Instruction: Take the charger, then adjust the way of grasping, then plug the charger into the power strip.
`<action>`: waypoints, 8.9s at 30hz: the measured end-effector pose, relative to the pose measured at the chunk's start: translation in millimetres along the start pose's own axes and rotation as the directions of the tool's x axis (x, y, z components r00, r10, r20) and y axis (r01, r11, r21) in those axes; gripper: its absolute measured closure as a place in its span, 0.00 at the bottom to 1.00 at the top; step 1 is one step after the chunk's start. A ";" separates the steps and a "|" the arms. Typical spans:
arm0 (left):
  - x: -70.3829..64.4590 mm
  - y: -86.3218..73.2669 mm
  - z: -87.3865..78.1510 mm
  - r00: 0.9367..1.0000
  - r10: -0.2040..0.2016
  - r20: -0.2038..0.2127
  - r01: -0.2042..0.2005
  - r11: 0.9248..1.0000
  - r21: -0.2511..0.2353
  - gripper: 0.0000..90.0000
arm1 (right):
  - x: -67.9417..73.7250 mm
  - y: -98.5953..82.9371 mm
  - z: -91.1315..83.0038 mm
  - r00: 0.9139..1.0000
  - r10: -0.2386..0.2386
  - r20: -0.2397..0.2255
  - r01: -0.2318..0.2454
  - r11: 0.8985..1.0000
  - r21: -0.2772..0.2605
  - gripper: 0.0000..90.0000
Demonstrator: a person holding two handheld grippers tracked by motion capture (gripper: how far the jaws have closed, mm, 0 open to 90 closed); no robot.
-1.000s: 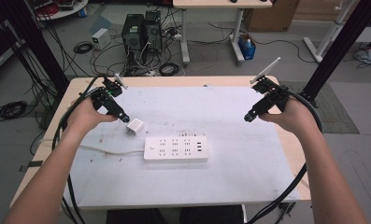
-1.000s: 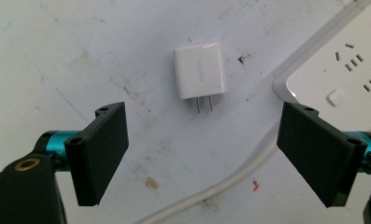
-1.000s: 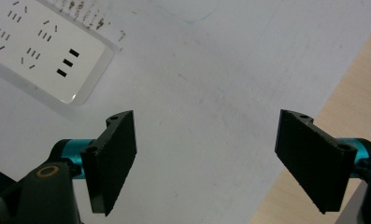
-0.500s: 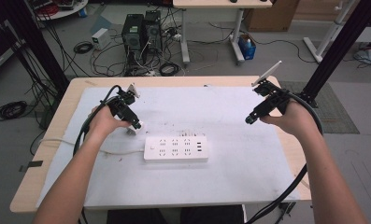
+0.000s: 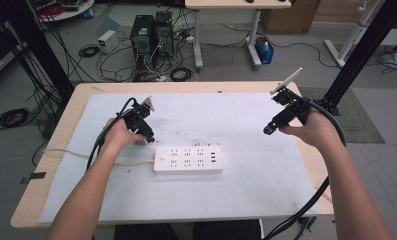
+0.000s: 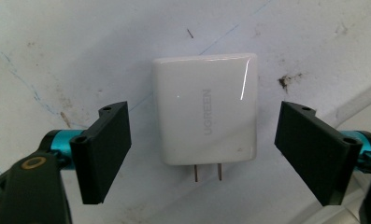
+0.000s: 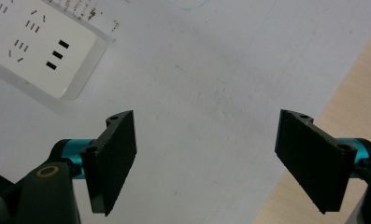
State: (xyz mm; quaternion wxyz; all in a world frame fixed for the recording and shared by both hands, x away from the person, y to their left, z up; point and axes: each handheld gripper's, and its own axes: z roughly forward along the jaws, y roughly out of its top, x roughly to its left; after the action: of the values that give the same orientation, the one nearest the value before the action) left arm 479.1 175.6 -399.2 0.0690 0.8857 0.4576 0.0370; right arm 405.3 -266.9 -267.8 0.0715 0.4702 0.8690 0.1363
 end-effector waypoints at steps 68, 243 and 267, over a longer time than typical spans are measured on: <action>-65.3 -15.6 -127.6 0.876 0.473 0.093 -0.387 0.806 -0.448 0.47 | 25.3 13.5 -19.8 0.905 0.266 -0.332 -0.279 0.960 0.011 0.29; -31.7 -68.1 -127.2 0.910 0.407 -0.076 -0.413 0.905 -0.098 0.19 | 20.6 10.9 16.1 0.998 0.064 -0.012 -0.064 0.996 0.062 0.20; -37.2 -63.2 -129.2 0.904 0.419 -0.085 -0.426 0.900 -0.095 0.19 | 17.9 6.8 13.8 0.998 0.069 -0.001 -0.069 0.996 0.062 0.21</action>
State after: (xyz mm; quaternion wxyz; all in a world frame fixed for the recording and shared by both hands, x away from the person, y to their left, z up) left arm 390.1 192.9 -281.5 0.0944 0.9570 0.2536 0.1044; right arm 404.4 -246.0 -278.8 0.0510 0.5016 0.8562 0.1124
